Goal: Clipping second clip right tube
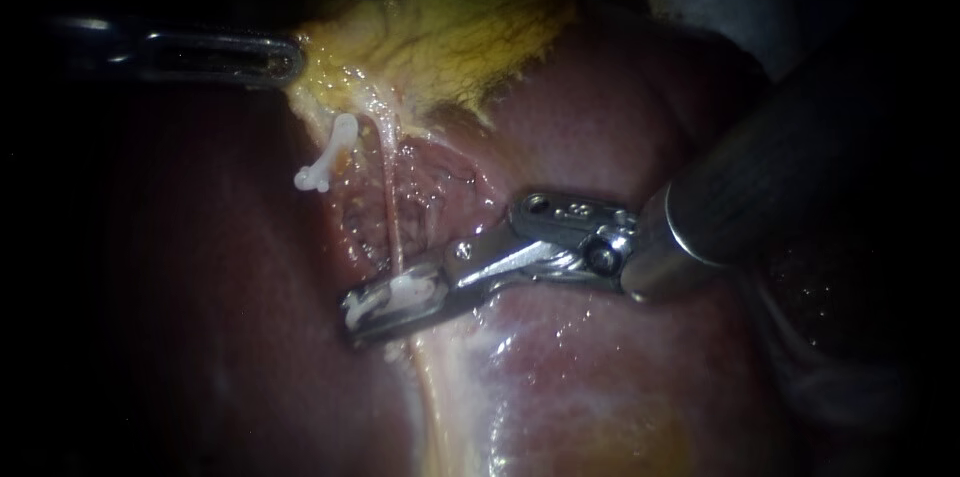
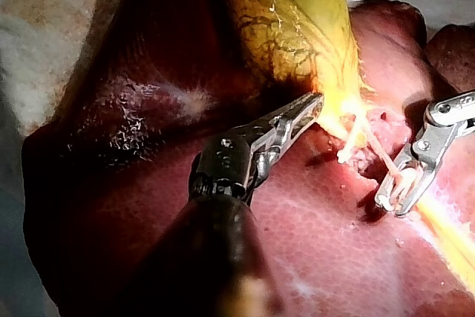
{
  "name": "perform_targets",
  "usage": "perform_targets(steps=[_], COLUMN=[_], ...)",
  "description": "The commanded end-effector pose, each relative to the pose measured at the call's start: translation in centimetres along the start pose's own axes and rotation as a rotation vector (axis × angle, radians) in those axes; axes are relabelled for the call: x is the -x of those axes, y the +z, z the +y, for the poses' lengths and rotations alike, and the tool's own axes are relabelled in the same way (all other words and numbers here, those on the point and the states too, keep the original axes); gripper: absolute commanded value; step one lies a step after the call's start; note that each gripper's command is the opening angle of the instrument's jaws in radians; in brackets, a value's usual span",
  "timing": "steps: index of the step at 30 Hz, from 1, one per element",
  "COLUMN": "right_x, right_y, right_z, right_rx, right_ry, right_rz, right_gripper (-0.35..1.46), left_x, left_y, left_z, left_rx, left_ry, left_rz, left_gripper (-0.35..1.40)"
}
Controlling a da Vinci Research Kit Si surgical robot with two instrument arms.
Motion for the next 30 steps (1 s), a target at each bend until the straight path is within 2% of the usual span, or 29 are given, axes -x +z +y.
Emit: perform_targets(steps=[1,5,9,13,16,23,27,30], right_x=[0.0,-0.01,-0.1,-0.19,-0.23,-0.39,-0.49,-0.49], right_y=[0.0,-0.03,-0.07,-0.13,-0.22,-0.53,-0.6,-0.58], right_z=[0.0,-0.01,-0.02,-0.02,-0.03,-0.05,-0.06,-0.07], right_rx=[-0.001,-0.002,0.004,0.027,0.063,0.068,0.046,0.022], right_ry=[0.0,0.001,0.006,0.012,0.04,0.145,0.217,0.252], right_rz=[0.0,0.0,0.006,0.024,0.048,0.049,0.039,0.023], right_gripper=[0.01,0.14,0.48,0.6,0.6,0.6,0.6,0.6], left_x=[0.0,0.0,0.0,0.0,0.0,0.0,0.0,0.0], left_y=[0.0,0.0,0.0,0.0,0.0,-0.01,0.0,0.0], left_z=[0.0,0.0,0.0,0.0,0.0,0.0,0.0,0.0], left_rx=[0.0,0.0,0.0,0.0,0.0,0.0,0.0,0.001], left_ry=[0.0,0.0,0.0,0.0,0.0,0.0,0.0,0.0], left_rz=[0.0,0.0,0.0,0.0,0.0,0.0,0.0,0.0], left_gripper=[-0.35,-0.35,-0.35,-0.35,-0.35,-0.35,-0.35,-0.35])
